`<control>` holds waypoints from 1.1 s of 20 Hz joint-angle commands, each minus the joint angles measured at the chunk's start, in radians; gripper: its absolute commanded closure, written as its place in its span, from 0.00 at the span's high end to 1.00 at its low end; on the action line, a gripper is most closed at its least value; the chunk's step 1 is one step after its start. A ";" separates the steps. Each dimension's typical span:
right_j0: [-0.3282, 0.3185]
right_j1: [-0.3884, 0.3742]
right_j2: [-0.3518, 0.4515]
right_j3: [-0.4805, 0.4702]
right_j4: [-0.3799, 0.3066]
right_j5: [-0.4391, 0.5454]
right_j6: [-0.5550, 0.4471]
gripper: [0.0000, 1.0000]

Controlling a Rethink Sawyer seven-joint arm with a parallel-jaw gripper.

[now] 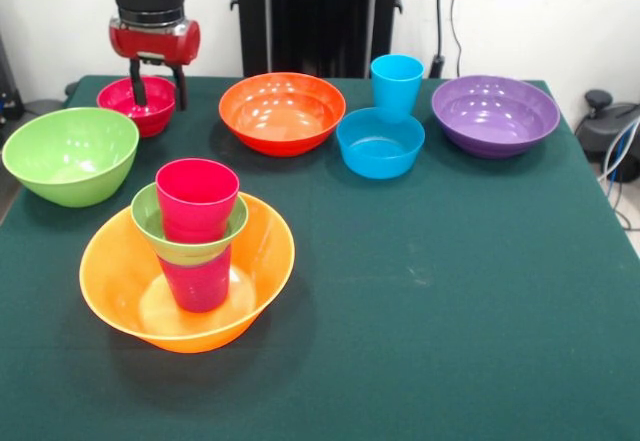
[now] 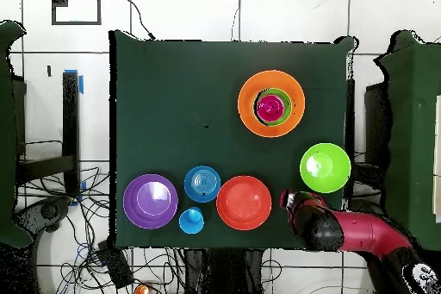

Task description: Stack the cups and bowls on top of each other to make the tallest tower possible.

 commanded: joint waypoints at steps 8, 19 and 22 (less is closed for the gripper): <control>0.074 0.077 0.002 -0.066 -0.112 -0.026 -0.014 1.00; 0.070 0.085 0.009 -0.079 -0.127 -0.020 -0.025 1.00; 0.075 0.085 0.006 -0.086 -0.130 -0.019 -0.024 1.00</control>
